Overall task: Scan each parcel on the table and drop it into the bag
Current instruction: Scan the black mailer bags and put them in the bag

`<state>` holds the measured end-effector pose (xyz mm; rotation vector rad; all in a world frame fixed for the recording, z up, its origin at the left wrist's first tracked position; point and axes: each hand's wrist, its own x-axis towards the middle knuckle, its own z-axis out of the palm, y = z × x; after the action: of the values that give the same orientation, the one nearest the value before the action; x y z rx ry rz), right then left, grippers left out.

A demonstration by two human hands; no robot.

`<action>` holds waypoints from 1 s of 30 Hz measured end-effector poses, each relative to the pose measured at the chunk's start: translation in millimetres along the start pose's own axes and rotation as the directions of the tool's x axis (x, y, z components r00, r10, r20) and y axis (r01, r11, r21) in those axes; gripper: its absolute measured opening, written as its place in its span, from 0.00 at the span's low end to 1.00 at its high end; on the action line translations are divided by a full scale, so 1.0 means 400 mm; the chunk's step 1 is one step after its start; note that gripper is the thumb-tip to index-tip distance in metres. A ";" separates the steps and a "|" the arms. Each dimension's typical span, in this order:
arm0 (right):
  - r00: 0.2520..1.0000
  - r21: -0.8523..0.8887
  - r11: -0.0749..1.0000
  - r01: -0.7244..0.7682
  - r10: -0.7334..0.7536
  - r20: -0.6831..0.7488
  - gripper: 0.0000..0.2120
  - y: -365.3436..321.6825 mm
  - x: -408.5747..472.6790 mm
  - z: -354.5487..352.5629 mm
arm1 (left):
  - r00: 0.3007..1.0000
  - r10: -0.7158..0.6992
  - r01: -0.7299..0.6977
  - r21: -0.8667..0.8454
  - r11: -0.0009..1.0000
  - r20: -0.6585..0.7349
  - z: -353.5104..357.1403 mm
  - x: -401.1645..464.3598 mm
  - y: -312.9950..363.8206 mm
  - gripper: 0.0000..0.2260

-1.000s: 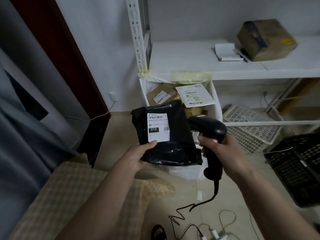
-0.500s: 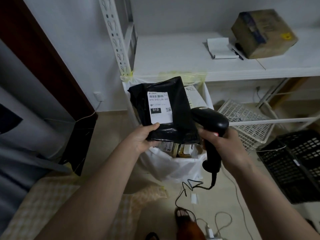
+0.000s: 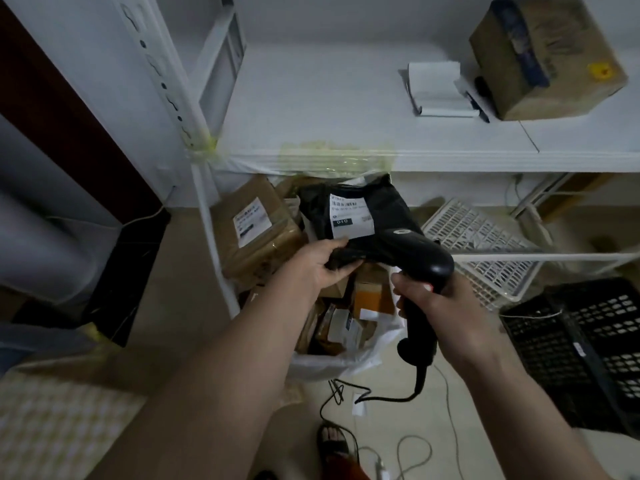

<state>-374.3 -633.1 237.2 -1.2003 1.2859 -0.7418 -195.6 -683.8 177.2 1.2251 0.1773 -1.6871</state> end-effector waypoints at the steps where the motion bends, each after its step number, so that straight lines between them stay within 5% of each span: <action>1: 1.000 -0.006 1.000 -0.006 0.006 0.012 0.05 0.003 0.011 0.000 | 0.999 0.001 -0.001 -0.003 1.000 -0.045 -0.007 0.013 0.002 0.02; 6: 0.997 0.004 1.000 -0.031 0.031 0.072 0.05 0.009 0.058 0.010 | 0.980 0.064 -0.087 -0.118 0.989 -0.187 -0.046 0.040 0.054 0.04; 11: 0.990 0.018 0.998 -0.064 0.061 0.127 0.03 -0.001 0.077 0.036 | 0.948 0.103 -0.126 -0.060 0.990 -0.302 -0.055 0.037 0.052 0.02; 14: 0.986 0.029 0.998 -0.059 0.053 0.161 0.01 -0.003 0.081 0.043 | 0.933 0.123 -0.146 -0.044 0.988 -0.339 -0.053 0.040 0.025 0.10; 20: 0.977 0.038 0.998 -0.049 0.040 0.212 0.04 -0.002 0.071 0.049 | 0.880 0.267 -0.117 0.367 0.923 -0.392 -0.060 0.002 0.029 0.15; 22: 0.966 0.036 0.998 -0.042 0.031 0.256 0.05 -0.003 0.066 0.060 | 0.839 0.394 -0.128 0.567 0.814 -0.376 -0.083 -0.016 0.024 0.11; 25: 0.947 0.029 0.999 -0.038 0.027 0.320 0.06 -0.011 0.055 0.094 | 0.736 0.634 -0.085 0.898 0.432 -0.235 -0.143 -0.062 0.014 0.09; 27: 0.925 0.021 0.999 -0.036 0.025 0.379 0.07 -0.015 0.046 0.131 | 0.664 0.730 0.003 0.976 0.217 -0.165 -0.195 -0.104 0.003 0.08; 30: 0.885 -0.012 1.000 -0.009 0.013 0.466 0.05 -0.016 0.020 0.194 | 0.604 0.783 0.161 0.985 0.059 -0.146 -0.276 -0.171 -0.018 0.10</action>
<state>-296.7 -623.4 230.7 -1.2820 0.8921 -0.3996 -132.1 -570.2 175.1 2.6464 -0.9880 -0.5011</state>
